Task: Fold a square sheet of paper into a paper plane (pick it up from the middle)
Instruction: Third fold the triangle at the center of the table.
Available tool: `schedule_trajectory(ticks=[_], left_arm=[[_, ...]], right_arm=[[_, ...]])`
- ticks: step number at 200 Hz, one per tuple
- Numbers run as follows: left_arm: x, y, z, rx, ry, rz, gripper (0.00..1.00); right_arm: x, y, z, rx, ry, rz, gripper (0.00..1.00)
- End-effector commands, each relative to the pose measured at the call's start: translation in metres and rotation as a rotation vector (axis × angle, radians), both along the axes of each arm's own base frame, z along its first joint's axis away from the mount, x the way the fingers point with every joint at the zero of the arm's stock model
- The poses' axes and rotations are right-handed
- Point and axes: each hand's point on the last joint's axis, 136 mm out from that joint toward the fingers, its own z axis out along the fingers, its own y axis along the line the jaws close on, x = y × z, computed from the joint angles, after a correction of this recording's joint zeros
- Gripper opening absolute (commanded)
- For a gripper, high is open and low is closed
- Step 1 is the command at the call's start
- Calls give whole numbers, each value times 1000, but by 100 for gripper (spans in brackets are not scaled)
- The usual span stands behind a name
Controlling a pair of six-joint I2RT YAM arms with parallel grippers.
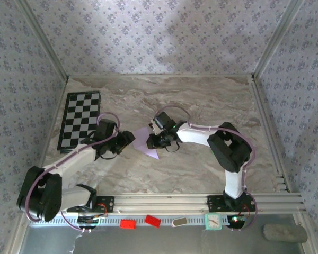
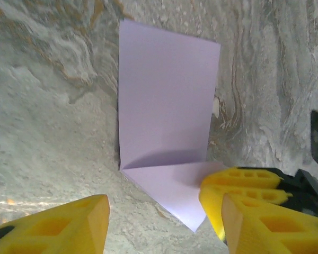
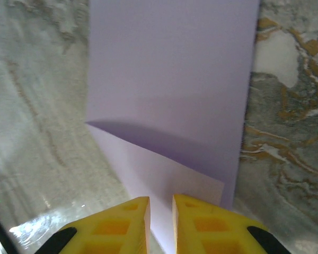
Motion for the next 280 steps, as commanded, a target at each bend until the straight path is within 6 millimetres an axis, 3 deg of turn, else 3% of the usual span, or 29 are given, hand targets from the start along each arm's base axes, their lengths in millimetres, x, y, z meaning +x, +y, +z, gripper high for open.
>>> schedule_trajectory(ticks=[1,42,69,74,83,106,201,280], left_arm=[[-2,-15,0,-90,55,-19,60],[-3,-23,-14,-62,125,-46,60],[5,-32,-19,-94,130,-48,51],[7,-33,-19,-98,129,-46,49],[10,-35,-18,-100,127,-44,46],[13,-34,-24,-87,141,-30,42],[9,-32,-43,-73,200,2,43],[5,-22,-43,-38,191,32,42]], right_arm=[[9,-4,-8,-52,2,-25,21],[8,-9,-19,-64,31,-43,21],[9,-9,-18,-54,33,-48,21],[2,-16,-29,-75,58,-50,21],[1,-17,-29,-75,61,-51,21],[2,-18,-30,-75,64,-55,21],[-1,-22,-34,-80,80,-62,21],[-1,-25,-39,-96,89,-65,20]])
